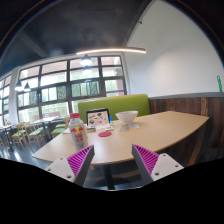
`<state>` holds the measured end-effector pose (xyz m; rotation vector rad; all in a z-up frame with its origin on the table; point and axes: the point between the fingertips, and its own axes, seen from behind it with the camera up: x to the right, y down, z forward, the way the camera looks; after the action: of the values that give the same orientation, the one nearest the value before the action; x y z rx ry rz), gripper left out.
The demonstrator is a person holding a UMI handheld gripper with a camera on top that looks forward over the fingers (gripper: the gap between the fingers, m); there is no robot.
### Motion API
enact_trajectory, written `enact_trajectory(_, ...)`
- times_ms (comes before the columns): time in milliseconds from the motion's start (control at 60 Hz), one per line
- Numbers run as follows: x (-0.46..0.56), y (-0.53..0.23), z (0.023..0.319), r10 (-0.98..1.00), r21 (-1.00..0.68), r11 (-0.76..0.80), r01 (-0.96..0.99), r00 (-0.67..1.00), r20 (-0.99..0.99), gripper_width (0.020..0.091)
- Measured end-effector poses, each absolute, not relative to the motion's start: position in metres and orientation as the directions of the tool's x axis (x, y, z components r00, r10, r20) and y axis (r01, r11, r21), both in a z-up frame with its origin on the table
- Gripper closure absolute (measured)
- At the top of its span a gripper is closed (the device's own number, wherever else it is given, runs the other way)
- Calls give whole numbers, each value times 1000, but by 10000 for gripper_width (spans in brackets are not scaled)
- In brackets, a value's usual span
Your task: Pour water
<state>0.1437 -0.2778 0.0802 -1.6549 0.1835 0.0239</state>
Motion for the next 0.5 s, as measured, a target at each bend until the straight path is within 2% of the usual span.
enact_trajectory(367, 113, -259, 81, -42, -994, -67, -82, 996, -80, 285)
enact_trajectory(500, 77, -225, 92, -3, -999, 16, -46, 999, -46, 291)
